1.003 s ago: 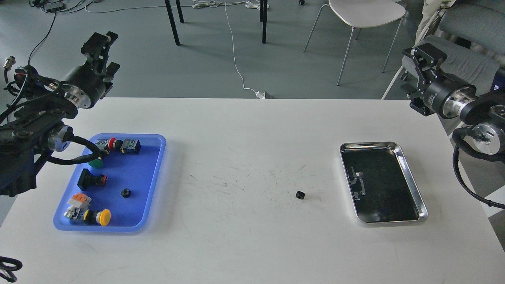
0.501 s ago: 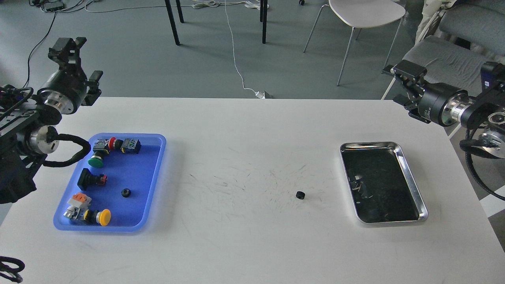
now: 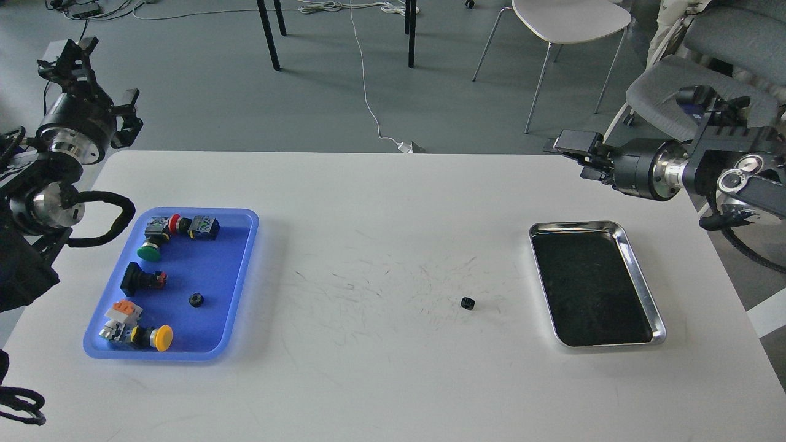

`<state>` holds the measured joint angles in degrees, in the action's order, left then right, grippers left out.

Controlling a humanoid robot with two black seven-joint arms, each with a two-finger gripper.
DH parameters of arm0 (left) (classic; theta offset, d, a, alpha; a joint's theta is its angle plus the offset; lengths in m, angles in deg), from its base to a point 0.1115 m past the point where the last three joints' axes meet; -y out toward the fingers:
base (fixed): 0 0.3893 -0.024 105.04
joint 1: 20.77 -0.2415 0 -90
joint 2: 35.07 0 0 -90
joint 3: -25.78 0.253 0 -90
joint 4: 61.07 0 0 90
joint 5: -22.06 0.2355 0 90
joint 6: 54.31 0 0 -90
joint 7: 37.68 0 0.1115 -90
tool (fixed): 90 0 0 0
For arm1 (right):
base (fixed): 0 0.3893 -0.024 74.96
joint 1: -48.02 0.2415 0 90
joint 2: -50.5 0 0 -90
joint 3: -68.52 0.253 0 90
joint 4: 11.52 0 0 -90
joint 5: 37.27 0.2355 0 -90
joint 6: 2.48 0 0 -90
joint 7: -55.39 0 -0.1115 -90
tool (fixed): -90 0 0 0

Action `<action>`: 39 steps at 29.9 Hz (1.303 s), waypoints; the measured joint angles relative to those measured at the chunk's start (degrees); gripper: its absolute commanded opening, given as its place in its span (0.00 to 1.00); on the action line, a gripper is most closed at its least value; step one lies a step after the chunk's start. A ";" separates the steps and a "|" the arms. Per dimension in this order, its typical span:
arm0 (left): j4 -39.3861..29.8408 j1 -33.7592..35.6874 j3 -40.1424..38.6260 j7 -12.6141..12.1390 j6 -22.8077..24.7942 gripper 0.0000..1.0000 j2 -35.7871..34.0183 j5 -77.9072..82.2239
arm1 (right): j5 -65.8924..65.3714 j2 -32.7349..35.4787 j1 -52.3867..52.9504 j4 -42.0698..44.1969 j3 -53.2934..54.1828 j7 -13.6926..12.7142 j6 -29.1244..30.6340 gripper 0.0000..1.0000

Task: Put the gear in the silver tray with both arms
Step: 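Move the right gripper over the black gear on the table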

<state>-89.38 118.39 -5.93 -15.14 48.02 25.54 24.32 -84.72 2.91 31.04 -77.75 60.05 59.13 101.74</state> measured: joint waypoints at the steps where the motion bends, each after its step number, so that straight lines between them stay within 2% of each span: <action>1: -0.02 -0.10 -0.02 0.04 -0.25 0.98 0.05 -0.01 | -2.32 -0.31 0.89 -0.93 -1.11 0.09 0.09 0.99; 5: -0.08 -0.24 0.08 0.12 -0.76 0.98 0.12 0.10 | -8.47 -1.54 3.82 -4.18 -4.40 0.31 0.38 0.99; 16: -0.09 -0.24 0.33 0.22 -1.35 0.98 0.07 0.44 | -13.01 -6.19 6.91 -6.78 -9.59 0.12 0.28 0.98; 20: -0.09 -0.14 0.34 0.22 -1.57 0.98 0.04 0.51 | -15.23 -8.50 9.08 -7.37 -12.61 0.78 1.05 0.98; 24: -0.09 -0.11 0.34 0.22 -1.83 0.98 0.03 0.55 | -16.23 -11.43 10.89 -7.61 -16.05 2.51 1.75 0.98; 35: 0.01 -0.25 0.49 0.50 -2.19 0.98 0.10 0.64 | -24.71 -16.54 11.12 -7.28 -21.32 4.70 2.02 0.95; 39: 0.01 -0.28 0.55 0.57 -2.22 0.98 0.11 0.72 | -25.81 -18.90 11.12 -6.80 -22.02 5.17 1.95 0.91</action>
<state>-89.37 118.11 -5.38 -14.57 45.80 25.64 25.04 -110.53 -15.99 42.15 -84.55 38.03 64.30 103.70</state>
